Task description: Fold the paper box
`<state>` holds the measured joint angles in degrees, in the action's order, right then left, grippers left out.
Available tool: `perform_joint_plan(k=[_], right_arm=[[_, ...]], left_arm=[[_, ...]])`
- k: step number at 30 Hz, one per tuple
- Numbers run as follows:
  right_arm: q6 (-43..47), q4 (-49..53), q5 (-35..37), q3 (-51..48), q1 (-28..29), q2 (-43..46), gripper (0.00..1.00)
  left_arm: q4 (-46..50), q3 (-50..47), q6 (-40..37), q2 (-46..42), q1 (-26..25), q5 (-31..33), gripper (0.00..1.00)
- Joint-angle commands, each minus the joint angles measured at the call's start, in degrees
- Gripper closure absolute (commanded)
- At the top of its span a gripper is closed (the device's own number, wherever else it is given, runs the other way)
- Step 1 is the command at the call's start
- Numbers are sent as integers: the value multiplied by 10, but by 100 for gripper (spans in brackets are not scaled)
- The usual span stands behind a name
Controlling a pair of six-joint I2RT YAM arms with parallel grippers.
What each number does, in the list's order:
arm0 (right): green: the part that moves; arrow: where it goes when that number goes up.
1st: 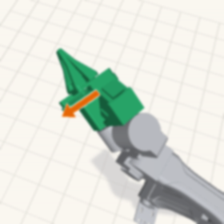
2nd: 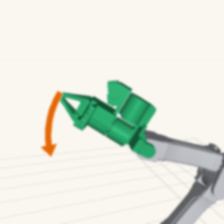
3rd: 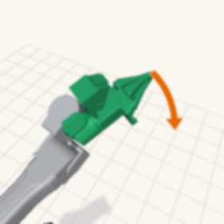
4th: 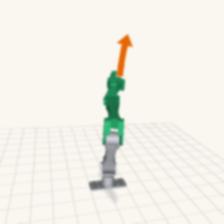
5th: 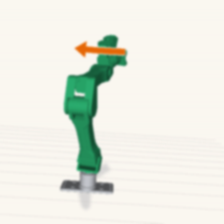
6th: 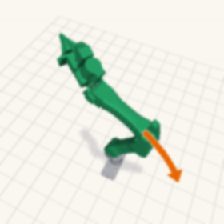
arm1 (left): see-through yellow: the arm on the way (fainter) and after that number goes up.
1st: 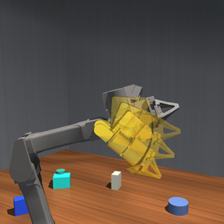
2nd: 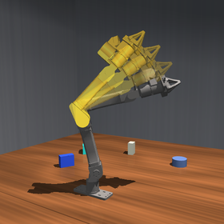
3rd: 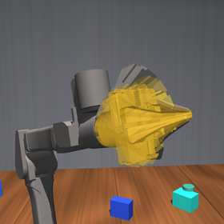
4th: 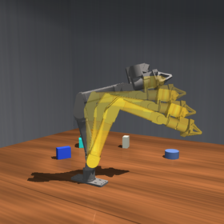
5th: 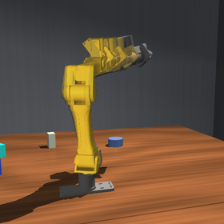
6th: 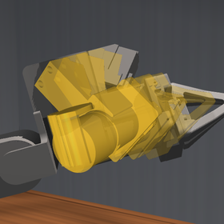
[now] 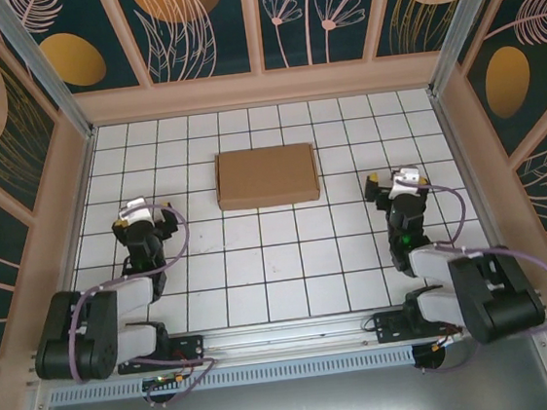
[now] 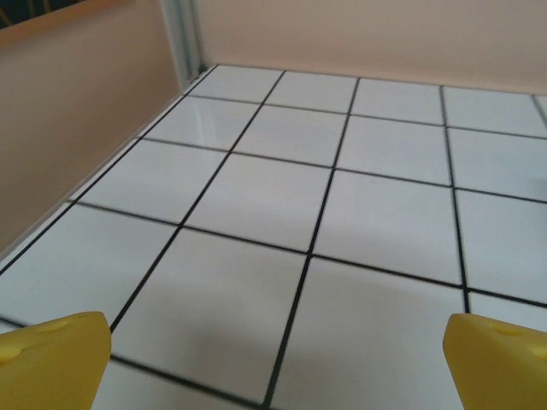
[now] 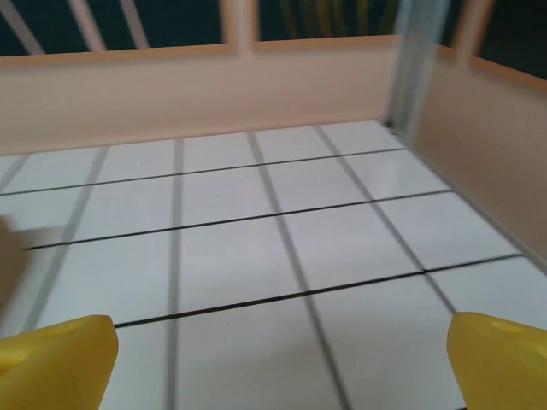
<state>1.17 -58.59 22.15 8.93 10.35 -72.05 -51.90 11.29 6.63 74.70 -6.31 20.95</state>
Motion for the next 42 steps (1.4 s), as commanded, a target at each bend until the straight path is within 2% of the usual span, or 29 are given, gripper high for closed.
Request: perform_joint_plan(k=[1, 3, 5, 6, 7, 10, 12, 42], right_arm=[[0, -216, -15, -34, -44, -72, 1], [-9, -290, -54, -45, -64, -132, 1], [-7, -353, -126, -59, -81, -176, 1], [1, -397, -120, -59, -80, -203, 1], [-4, -350, -131, -46, -83, -185, 1], [-4, -206, -178, 23, -97, -177, 1], [-23, -177, -210, 35, -118, -176, 1], [-20, -181, -208, 33, -116, -176, 1]], left_arm=[[-172, 1, -44, 33, 5, -28, 1], [-236, -9, -38, 82, 16, -41, 1], [-318, -21, -43, 136, 26, -79, 1], [-289, -15, -48, 131, 27, -97, 1], [-225, 10, -47, 119, 31, -111, 1], [-199, 31, -21, 128, 60, -134, 1], [-197, 31, -21, 127, 59, -134, 1], [-210, 23, -23, 125, 60, -134, 1]])
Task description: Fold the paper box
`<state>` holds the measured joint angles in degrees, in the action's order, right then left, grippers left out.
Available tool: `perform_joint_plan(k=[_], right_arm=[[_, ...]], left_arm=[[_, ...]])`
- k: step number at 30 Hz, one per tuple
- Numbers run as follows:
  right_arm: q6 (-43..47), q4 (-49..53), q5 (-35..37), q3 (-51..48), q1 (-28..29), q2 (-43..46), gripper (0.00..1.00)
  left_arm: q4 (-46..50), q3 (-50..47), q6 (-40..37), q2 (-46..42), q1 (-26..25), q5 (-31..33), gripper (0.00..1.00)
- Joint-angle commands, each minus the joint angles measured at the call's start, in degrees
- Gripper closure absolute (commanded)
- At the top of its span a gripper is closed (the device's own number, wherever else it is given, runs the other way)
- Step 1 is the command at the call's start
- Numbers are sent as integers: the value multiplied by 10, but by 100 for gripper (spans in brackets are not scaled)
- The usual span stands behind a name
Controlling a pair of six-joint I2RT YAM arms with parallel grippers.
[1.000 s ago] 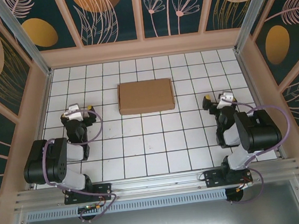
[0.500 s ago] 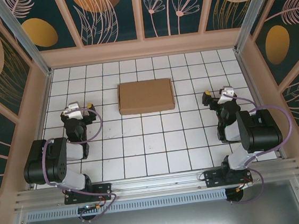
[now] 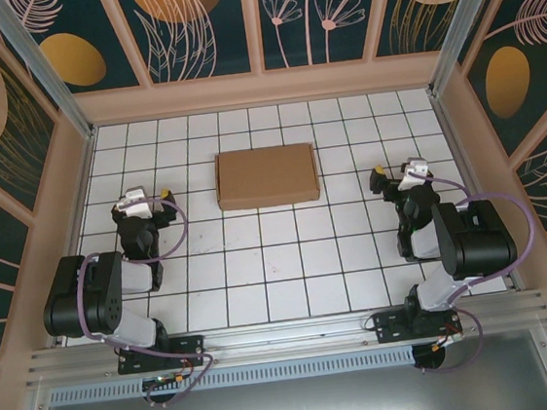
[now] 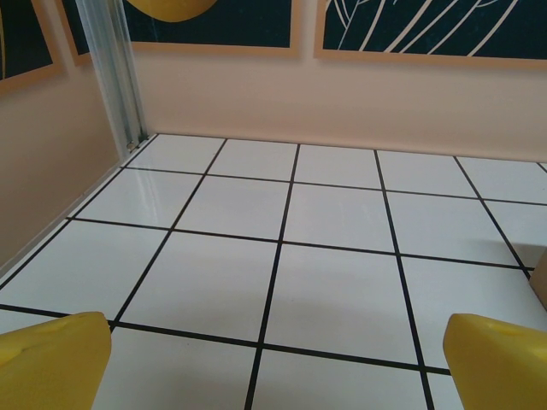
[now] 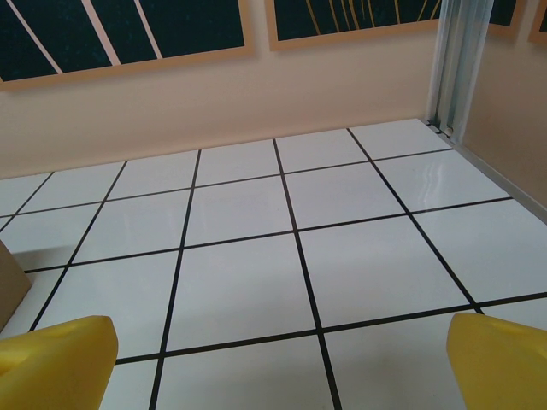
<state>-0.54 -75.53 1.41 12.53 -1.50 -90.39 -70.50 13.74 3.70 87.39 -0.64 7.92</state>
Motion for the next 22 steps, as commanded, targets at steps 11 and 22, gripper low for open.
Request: perform_joint_plan(k=[11, 22], right_arm=[[-3, -12, -1, -4, 3, 8, 1], [-3, -12, 0, -4, 3, 8, 1]], left_arm=[[-23, -1, 6, -3, 3, -4, 1], [-23, -2, 6, -5, 3, -6, 1]])
